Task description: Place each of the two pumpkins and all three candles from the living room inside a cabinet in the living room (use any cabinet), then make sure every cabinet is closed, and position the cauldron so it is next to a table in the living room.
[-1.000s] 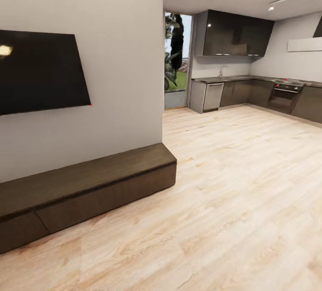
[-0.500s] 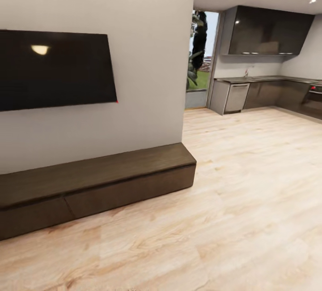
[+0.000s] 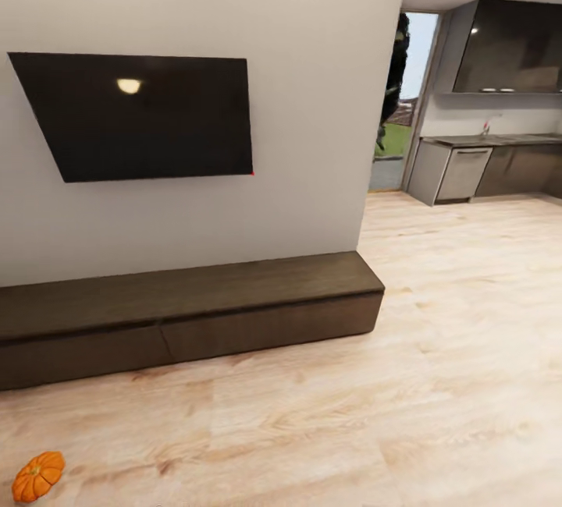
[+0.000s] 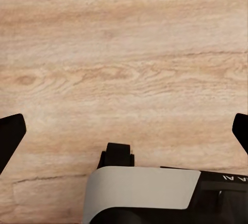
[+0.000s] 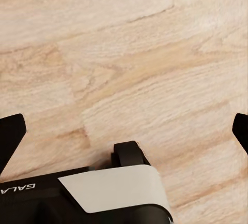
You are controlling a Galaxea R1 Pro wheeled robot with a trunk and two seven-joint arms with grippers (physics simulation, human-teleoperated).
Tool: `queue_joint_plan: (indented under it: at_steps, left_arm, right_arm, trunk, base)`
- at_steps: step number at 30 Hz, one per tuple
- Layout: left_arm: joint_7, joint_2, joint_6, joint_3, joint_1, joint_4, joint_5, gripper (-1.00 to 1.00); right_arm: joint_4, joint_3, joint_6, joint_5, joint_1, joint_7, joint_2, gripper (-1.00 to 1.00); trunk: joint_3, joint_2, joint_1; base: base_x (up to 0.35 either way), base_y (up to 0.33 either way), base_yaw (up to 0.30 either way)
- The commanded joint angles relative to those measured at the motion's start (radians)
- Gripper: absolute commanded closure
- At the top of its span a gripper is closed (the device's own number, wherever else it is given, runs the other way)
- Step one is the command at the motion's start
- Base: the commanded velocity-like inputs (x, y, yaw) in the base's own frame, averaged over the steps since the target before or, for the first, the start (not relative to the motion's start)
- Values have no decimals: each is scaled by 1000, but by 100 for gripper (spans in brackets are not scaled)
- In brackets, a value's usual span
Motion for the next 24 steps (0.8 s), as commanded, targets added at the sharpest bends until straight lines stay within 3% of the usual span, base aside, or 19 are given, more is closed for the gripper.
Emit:
queue_joint_plan:
  at_steps: [1,8,24]
  left_arm:
    - [0,0,0,0,0,0,0,-100]
    - [0,0,0,0,0,0,0,-100]
    - [0,-1,0,0,0,1,0,-100]
  right_arm:
    - [0,0,1,0,0,0,0,-100]
    - [0,0,1,0,0,0,0,-100]
    - [0,-1,1,0,0,0,0,-100]
  trunk:
    - [0,0,0]
    - [-3,0,0]
    - [-10,0,0]
  base:
    - [81,231,288]
    - [126,201,287]
    - [22,11,287]
